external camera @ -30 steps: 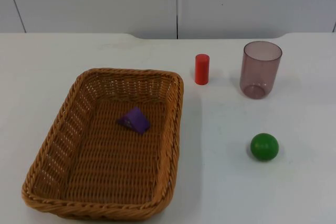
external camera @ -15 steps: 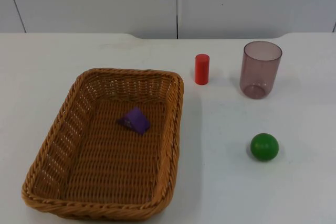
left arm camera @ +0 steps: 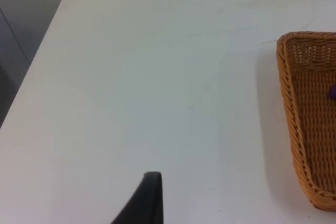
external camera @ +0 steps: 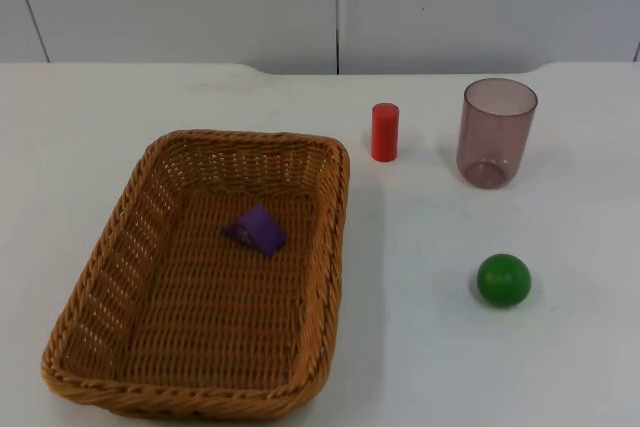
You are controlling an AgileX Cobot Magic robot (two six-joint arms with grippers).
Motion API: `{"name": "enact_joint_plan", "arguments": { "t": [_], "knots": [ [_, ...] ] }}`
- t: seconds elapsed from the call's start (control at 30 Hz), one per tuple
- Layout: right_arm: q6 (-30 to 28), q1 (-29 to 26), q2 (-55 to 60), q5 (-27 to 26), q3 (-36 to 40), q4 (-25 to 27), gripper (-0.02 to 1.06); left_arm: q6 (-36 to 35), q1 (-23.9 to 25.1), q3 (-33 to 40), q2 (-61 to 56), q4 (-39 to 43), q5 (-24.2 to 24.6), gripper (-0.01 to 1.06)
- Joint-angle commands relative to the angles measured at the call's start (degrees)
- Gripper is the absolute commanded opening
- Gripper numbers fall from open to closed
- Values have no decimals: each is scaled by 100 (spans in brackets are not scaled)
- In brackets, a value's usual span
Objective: Pick up the basket with the left hand and place the triangular block into the basket with the right hand.
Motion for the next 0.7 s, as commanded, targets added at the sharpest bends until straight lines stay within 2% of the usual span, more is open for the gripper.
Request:
{"name": "enact_joint_plan", "arguments": {
  "t": [0.0, 0.1, 0.23, 0.27, 0.4, 0.43, 0.57, 0.67],
  "knots": [
    [-22, -148, -12, -107, 44, 31, 104, -48, -11, 27, -22, -46, 17, 105],
    [-22, -423, -12, -107, 44, 21, 104, -48, -11, 27, -22, -46, 17, 105],
    [-22, -1441, -12, -107, 44, 21, 104, -48, -11, 27, -22, -46, 17, 105],
    [-22, -1441, -12, -107, 44, 21, 104, -48, -11, 27, -22, -46, 17, 105],
    [-22, -2698, -12, -107, 44, 21, 104, -48, -11, 27, -22, -46, 17, 105],
    [-22, -2698, -12, -107, 44, 21, 104, -48, -11, 27, -22, -46, 17, 105],
    [-22, -3690, -12, -107, 44, 21, 104, -48, -11, 27, -22, -46, 17, 105],
    [-7, -4044, -12, -107, 44, 21, 104, -48, -11, 27, -22, -46, 17, 105]
  ]
}}
